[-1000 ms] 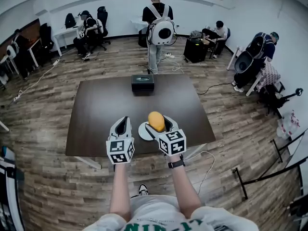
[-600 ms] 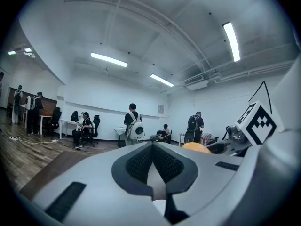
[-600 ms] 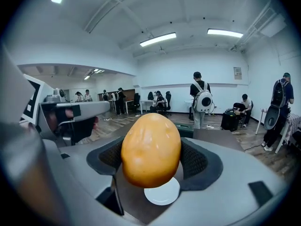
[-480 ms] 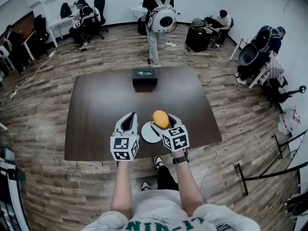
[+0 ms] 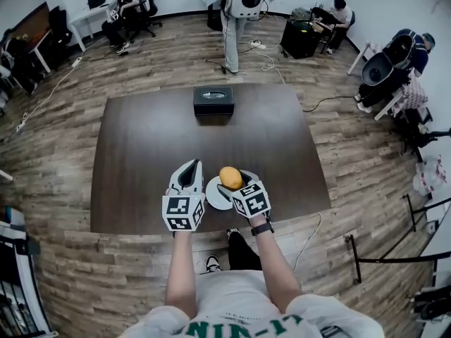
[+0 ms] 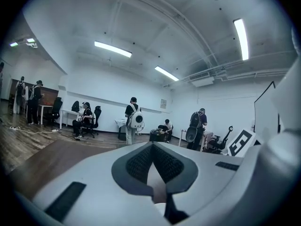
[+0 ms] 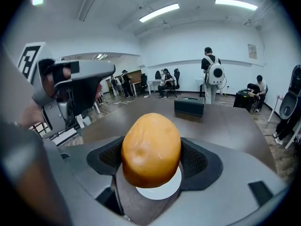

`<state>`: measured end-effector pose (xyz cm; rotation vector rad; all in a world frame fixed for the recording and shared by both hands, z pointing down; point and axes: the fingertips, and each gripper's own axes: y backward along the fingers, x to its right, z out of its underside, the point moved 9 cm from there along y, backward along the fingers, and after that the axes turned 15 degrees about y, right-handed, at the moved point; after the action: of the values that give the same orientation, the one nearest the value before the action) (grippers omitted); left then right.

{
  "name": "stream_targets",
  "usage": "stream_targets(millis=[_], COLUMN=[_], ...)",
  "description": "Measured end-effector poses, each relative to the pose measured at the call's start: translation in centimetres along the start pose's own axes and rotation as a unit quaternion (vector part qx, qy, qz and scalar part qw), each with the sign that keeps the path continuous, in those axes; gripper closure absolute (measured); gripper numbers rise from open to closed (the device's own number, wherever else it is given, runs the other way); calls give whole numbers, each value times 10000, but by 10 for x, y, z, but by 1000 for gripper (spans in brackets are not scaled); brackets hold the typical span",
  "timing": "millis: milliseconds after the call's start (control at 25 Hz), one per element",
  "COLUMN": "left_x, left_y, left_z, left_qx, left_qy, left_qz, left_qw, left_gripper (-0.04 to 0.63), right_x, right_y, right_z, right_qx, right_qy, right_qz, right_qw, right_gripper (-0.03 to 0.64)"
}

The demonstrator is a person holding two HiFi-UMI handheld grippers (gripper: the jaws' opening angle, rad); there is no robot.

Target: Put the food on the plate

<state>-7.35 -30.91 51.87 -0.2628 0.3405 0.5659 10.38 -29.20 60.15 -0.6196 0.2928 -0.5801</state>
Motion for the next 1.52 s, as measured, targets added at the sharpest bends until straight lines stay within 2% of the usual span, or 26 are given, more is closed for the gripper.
stream_targets(millis=[280, 680, 1160, 1520], left_x=[-11, -33, -60, -61], left_y=[-34, -54, -59, -61], left_z=[17, 41, 52, 57], left_qx=[-273, -635, -821, -902], left_qy=[142, 270, 483, 570], left_qz=[-142, -425, -772, -728], left_qw=[9994, 9967, 9925, 9916], left_gripper=[583, 583, 583, 583], right_x=[12, 4, 1, 4], right_y=[-49, -109, -142, -138], right_z=[33, 87, 107, 101], right_qx=[-283, -1082, -1523, -1421], right_qy=[-226, -263, -204, -270], right_qz=[-507, -916, -1045, -993], right_qw=[9981, 9896, 9826, 9845], right_gripper=[253, 253, 255, 248])
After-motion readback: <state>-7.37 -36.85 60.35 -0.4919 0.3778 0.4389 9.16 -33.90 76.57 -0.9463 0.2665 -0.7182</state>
